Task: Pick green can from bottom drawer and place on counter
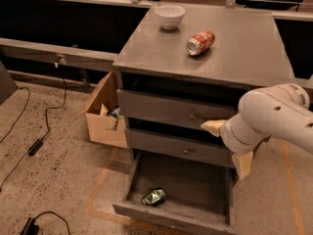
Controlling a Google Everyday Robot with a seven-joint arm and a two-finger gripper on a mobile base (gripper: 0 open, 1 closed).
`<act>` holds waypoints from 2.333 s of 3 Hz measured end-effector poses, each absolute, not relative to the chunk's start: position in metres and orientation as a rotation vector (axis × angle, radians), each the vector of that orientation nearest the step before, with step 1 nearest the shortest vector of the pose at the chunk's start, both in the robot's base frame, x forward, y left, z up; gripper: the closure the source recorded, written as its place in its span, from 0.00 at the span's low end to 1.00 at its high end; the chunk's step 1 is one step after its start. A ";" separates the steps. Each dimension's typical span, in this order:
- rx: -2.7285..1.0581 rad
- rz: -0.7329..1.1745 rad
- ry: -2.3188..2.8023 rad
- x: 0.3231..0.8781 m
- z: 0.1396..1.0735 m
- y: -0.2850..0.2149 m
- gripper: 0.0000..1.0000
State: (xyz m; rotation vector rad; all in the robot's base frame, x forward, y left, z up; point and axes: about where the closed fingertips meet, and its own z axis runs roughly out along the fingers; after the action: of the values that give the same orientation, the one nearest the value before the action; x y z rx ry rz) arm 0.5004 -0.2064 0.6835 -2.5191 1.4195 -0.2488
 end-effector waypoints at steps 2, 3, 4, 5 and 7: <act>-2.542 -0.154 1.341 0.491 0.611 -0.184 0.00; -2.563 -0.103 1.284 0.484 0.571 -0.162 0.00; -2.589 -0.077 1.239 0.474 0.535 -0.148 0.00; -2.624 -0.059 1.192 0.477 0.492 -0.130 0.00; -2.667 -0.078 1.141 0.490 0.435 -0.111 0.00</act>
Offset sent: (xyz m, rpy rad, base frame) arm -0.0099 0.0428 -0.1253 0.0884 0.0356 0.1124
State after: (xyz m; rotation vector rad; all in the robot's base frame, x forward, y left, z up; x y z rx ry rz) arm 0.4901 -0.1108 0.4354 -2.6669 1.1413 -0.0782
